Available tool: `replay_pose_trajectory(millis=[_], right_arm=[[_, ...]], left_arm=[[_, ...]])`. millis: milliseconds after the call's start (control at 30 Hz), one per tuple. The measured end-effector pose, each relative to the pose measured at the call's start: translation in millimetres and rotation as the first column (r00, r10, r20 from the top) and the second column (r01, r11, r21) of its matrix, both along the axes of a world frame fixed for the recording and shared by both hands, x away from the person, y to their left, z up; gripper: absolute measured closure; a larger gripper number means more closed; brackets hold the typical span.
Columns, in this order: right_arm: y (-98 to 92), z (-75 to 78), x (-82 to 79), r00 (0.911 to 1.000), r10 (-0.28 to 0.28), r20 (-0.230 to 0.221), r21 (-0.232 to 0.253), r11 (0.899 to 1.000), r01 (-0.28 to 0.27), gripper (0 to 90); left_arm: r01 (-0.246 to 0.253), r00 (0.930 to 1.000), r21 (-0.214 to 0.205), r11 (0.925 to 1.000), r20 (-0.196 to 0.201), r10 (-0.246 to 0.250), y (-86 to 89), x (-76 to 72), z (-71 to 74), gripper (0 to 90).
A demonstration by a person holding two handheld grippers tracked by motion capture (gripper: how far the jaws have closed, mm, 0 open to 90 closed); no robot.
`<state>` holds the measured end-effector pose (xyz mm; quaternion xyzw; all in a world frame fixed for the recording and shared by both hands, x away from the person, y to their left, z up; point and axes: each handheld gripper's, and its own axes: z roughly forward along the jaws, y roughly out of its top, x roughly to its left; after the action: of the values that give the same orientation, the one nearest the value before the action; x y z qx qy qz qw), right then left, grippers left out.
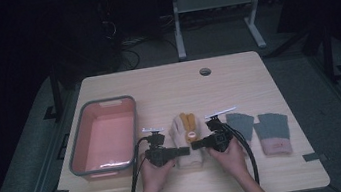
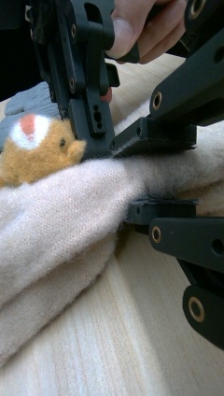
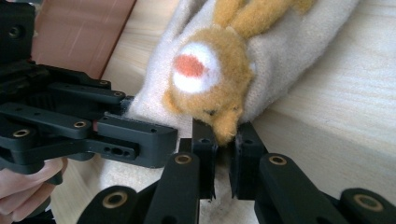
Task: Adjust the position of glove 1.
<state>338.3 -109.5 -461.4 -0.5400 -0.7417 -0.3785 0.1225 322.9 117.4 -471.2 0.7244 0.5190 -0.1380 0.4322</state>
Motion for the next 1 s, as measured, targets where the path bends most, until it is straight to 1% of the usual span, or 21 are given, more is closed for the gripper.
replay_pose_trajectory(millis=[133,167,200,267,300,333,367,433,467,533,567,633,667,767,800,833,867,933,1000], right_arm=[[-1.6,1.5,-0.7,1.0,0.001,0.004,0.005,1.0,-0.001,82.7],[-1.8,2.6,-1.3,1.0,0.0,-0.001,0.006,1.0,0.0,82.7],[-3.5,4.2,-2.0,0.9999,0.003,0.013,0.012,1.0,-0.003,82.7],[-4.7,5.8,-2.5,0.9999,0.0,0.015,0.018,1.0,0.0,82.8],[-4.7,5.8,-2.5,0.9999,0.0,0.015,0.018,1.0,0.0,82.8],[-5.5,7.4,-2.9,1.0,-0.004,0.006,0.023,1.0,0.004,82.7],[-6.7,7.9,-2.6,0.9999,-0.002,0.014,0.029,1.0,0.001,82.8],[-7.9,9.5,-2.5,0.9999,-0.005,0.01,0.038,0.999,0.004,82.9],[-8.4,12.0,-2.5,0.9998,-0.004,0.018,0.041,0.999,0.004,82.9],[-9.0,13.5,-2.7,0.9997,-0.003,0.022,0.042,0.999,0.002,82.9],[-9.4,14.5,-2.6,0.9995,-0.003,0.031,0.046,0.999,0.001,82.9],[-10.2,18.1,-3.2,0.9995,-0.009,0.031,0.059,0.998,0.007,83.0],[-11.4,20.4,-3.5,0.9992,-0.006,0.041,0.066,0.998,0.003,83.0],[-11.2,23.6,-3.9,0.9992,-0.007,0.04,0.065,0.998,0.005,83.1],[-11.1,27.2,-4.1,0.9988,-0.005,0.048,0.064,0.998,0.002,83.1],[-11.1,29.5,-4.2,0.9988,-0.006,0.049,0.068,0.998,0.002,83.2],[-11.4,30.5,-4.2,0.9985,-0.003,0.054,0.066,0.998,0.0,83.2],[-11.1,32.9,-4.3,0.9984,-0.002,0.057,0.069,0.998,-0.002,83.2],[-11.1,37.6,-4.7,0.9977,-0.002,0.068,0.071,0.997,-0.003,83.2]], left_arm=[[0.004,1.0,-0.016,0.9999,-0.003,-0.005,-0.1,-0.6,1.2,70.4],[0.009,1.0,-0.021,0.9997,0.001,-0.009,-0.4,-0.8,2.1,70.4],[0.013,0.9999,-0.024,0.9996,0.004,-0.013,-0.4,-0.6,2.9,70.5],[0.014,0.9999,-0.033,0.9994,0.007,-0.014,-0.7,-0.3,4.9,70.6],[0.018,0.9998,-0.034,0.9993,0.01,-0.018,-0.7,0.1,5.9,70.6],[0.02,0.9998,-0.038,0.9991,0.011,-0.019,-0.6,0.6,6.9,70.5],[0.02,0.9997,-0.038,0.9991,0.01,-0.02,-0.6,1.2,8.5,70.6],[0.024,0.9996,-0.033,0.9992,0.014,-0.024,-1.3,1.6,11.4,70.6],[0.028,0.9994,-0.034,0.999,0.024,-0.027,-1.0,2.2,14.4,70.6],[0.027,0.9993,-0.04,0.9988,0.026,-0.026,-0.9,2.4,15.7,70.7],[0.03,0.9992,-0.045,0.9985,0.029,-0.029,-0.1,3.0,17.6,70.6],[0.031,0.9989,-0.049,0.9983,0.035,-0.03,0.5,3.4,20.7,70.7],[0.033,0.9988,-0.058,0.9977,0.037,-0.031,1.2,3.7,22.9,70.7],[0.037,0.9985,-0.061,0.9974,0.044,-0.034,1.8,3.9,25.4,70.7],[0.037,0.9983,-0.069,0.9969,0.049,-0.034,2.9,4.1,28.9,70.7],[0.037,0.9983,-0.069,0.9969,0.049,-0.034,2.9,4.1,28.9,70.7],[0.039,0.9982,-0.072,0.9966,0.049,-0.036,3.7,4.0,32.7,70.7],[0.039,0.9981,-0.074,0.9965,0.05,-0.035,3.7,3.9,34.2,70.7],[0.044,0.9971,-0.076,0.9961,0.065,-0.039,4.6,5.0,39.1,70.7]])
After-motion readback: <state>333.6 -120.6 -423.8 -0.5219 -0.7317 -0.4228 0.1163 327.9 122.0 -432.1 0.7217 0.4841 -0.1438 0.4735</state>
